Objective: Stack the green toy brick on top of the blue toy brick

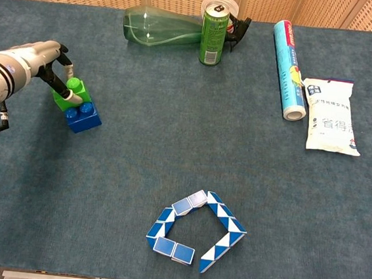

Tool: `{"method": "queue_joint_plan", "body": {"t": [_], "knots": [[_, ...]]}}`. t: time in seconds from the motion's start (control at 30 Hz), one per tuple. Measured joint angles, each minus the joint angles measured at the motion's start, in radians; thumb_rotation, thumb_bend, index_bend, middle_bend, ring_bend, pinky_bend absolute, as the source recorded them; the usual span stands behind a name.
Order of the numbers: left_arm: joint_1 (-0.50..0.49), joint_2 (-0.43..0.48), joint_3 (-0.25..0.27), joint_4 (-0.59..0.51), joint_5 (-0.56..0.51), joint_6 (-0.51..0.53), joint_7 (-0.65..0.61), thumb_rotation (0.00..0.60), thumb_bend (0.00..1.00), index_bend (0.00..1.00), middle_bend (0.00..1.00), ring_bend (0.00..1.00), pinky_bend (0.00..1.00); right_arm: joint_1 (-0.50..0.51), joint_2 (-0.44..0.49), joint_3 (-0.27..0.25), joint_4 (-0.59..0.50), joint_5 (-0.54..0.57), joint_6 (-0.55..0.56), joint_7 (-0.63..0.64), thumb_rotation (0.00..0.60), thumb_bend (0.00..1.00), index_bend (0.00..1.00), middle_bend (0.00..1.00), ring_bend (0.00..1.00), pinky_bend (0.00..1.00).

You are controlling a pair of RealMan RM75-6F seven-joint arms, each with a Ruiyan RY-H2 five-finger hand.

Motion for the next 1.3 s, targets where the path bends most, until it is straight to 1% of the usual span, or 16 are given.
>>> {"method": "queue_joint_plan", "body": {"t": [1.0, 1.1, 1.3], "knots": [[0.013, -0.007, 0.011, 0.005, -0.012, -0.030, -0.010, 0.600, 0.23, 0.67, 0.00, 0.00, 0.07, -0.003, 0.003, 0.001, -0.001, 0.000, 0.006, 0.005, 0.600, 0.24, 0.43, 0.43, 0.33, 0.41], [0.015, -0.005, 0.011, -0.001, -0.007, -0.030, -0.013, 0.600, 0.23, 0.63, 0.00, 0.00, 0.07, -0.003, 0.003, 0.001, -0.001, 0.000, 0.006, 0.005, 0.600, 0.24, 0.43, 0.43, 0.33, 0.41], [0.017, 0.002, 0.010, -0.022, 0.001, -0.025, -0.018, 0.600, 0.23, 0.46, 0.00, 0.00, 0.07, -0.003, 0.002, 0.001, -0.001, -0.001, 0.006, 0.003, 0.600, 0.24, 0.43, 0.43, 0.33, 0.41]]}}
